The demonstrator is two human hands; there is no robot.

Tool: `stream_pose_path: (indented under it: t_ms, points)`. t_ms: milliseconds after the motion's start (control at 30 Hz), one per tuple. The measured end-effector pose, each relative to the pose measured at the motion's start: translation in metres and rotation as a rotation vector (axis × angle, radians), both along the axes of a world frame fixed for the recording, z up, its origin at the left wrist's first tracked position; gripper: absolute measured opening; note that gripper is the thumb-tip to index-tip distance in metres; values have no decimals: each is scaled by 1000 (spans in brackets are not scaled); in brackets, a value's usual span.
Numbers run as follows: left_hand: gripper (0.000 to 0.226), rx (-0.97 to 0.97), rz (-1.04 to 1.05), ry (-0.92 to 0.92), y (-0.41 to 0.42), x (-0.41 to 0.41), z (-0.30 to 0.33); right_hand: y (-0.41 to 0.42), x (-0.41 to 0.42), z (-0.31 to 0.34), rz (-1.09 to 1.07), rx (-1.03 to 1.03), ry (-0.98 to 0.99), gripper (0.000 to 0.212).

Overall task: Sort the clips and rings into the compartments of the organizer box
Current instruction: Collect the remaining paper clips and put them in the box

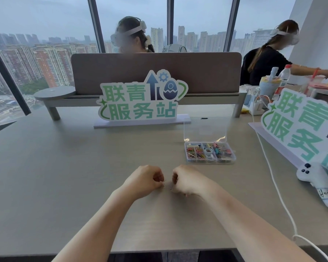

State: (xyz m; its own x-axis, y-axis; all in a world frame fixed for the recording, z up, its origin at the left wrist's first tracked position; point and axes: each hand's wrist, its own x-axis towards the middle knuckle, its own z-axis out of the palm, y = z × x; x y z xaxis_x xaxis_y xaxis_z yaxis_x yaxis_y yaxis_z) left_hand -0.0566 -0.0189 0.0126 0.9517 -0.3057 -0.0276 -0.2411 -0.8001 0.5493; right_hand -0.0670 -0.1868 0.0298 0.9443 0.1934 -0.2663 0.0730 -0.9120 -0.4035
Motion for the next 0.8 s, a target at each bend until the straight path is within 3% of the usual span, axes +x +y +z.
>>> stream_pose_path:
  t_ms: [100,167,267,333,433,600,700,800]
  points:
    - [18,46,-9,10,5,-2,-2,0,-2,-2,-16,-89,-74,42]
    - [24,72,-14,15,6,-3,-4,1,-1,-3,-23,-154,-90,48]
    - [23,94,-18,10,6,-4,-4,2,3,-9,-32,-177,-113,20]
    - [17,105,-14,6,5,-5,-2,2,5,-12,-29,-184,-123,11]
    - [7,110,-6,16,2,-6,0,2,5,-13,-5,-185,-151,9]
    - [11,131,-18,33,-3,-7,1,4,7,-11,60,-206,-135,18]
    - [9,147,-44,33,-5,-7,3,5,7,-7,114,-264,-121,2]
    - [12,112,-51,68,-5,-7,5,5,6,-7,132,-318,-135,13]
